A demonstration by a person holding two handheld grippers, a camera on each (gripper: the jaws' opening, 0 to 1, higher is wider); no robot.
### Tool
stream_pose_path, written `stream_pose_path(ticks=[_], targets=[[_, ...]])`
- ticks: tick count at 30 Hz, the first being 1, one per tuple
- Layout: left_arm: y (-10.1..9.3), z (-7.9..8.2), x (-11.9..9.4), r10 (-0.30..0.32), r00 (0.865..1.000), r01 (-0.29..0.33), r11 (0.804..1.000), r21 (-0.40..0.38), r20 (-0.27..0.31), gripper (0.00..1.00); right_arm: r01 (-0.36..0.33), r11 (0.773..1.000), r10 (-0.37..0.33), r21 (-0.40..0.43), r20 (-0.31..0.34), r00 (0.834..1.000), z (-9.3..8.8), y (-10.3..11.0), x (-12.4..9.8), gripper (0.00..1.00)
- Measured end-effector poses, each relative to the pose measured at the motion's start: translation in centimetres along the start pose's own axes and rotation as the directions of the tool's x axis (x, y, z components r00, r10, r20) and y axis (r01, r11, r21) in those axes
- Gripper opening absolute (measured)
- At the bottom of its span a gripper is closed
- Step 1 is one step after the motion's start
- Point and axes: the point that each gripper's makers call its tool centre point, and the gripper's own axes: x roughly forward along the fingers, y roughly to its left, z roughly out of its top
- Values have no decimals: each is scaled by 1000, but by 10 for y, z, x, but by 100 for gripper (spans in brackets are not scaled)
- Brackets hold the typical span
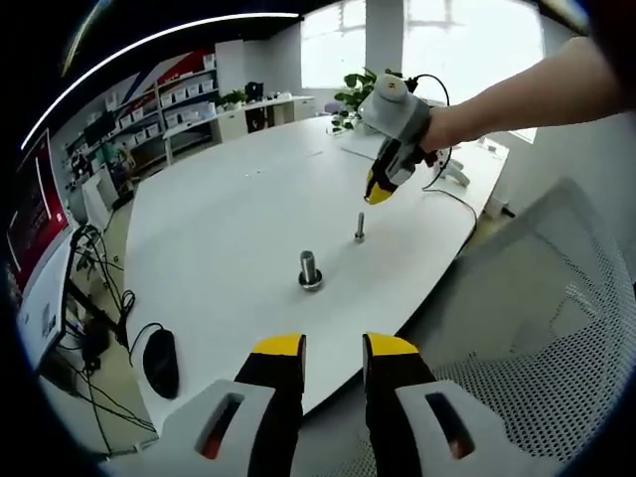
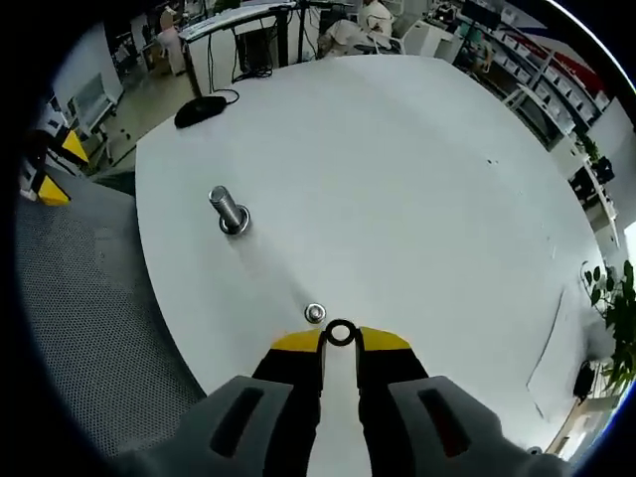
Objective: Place the washer onto the threaded stud by aligning its center hole with the stud, sliding it down to the base, and recovering from edge contact or off-axis alignment until the washer reaches the visible bottom stop.
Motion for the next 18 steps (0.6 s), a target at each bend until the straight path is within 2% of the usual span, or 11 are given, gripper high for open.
stream_pose_path(ticks=[3, 11, 15, 18], targets=[[-1, 0, 0, -3, 1000, 3, 1000, 5, 0, 21, -18, 1000, 18, 3, 20, 1000, 3, 4, 0, 14], [-3, -2, 1, -14, 1000, 14, 1000, 15, -14, 21, -39, 997, 39, -61, 0, 999, 7, 11, 12, 14], [-4, -4, 2, -16, 1000, 17, 1000, 16, -21, 20, -52, 995, 49, -82, -31, 998, 0, 13, 19, 14], [-4, -4, 2, -16, 1000, 16, 1000, 18, -22, 20, -57, 995, 56, -82, -26, 998, 1, 14, 19, 14]])
